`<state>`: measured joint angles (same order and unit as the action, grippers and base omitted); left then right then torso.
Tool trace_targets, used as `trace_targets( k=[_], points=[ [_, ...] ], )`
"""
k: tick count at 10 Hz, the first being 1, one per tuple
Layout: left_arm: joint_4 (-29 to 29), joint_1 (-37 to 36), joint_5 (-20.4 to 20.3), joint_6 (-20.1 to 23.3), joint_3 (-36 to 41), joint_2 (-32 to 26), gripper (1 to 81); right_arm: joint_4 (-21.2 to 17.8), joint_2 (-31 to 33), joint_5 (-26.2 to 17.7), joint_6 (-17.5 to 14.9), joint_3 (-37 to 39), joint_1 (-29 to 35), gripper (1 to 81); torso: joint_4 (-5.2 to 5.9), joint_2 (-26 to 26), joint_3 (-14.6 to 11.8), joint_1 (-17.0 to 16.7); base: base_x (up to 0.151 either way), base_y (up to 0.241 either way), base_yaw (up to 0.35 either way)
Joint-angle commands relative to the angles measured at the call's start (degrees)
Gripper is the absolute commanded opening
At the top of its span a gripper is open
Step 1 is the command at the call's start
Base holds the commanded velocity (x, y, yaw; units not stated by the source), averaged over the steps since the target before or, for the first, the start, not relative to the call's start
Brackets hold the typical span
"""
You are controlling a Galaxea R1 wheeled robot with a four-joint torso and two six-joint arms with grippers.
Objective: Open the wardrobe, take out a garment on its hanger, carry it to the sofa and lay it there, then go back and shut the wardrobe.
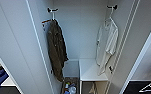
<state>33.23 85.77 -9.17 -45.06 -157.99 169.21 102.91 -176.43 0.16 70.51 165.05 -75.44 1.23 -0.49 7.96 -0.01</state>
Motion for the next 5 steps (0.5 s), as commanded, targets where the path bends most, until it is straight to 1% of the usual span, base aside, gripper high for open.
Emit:
trace_targets(
  k=[1, 2, 5],
  points=[
    [0.4, -1.8, 3.2, 0.1, -0.5, -0.4, 81.1, 12.4, -2.0, -3.1, -1.0, 0.0, 8.2, 81.1, 0.0, 0.0, 0.0, 0.0, 0.0, 0.0, 0.0],
    [0.3, -1.9, 5.2, 0.1, -0.5, 0.2, 81.1, 16.3, -2.7, -3.3, -1.0, 0.2, 9.7, 81.1, 0.0, 0.0, 0.0, 0.0, 0.0, 0.0, 0.0],
    [0.4, -1.9, 5.9, 0.1, -0.5, 1.2, 81.1, 25.6, -4.2, -4.2, -1.0, 0.5, 13.2, 81.1, 0.0, 0.0, 0.0, 0.0, 0.0, 0.0, 0.0]
  ],
)
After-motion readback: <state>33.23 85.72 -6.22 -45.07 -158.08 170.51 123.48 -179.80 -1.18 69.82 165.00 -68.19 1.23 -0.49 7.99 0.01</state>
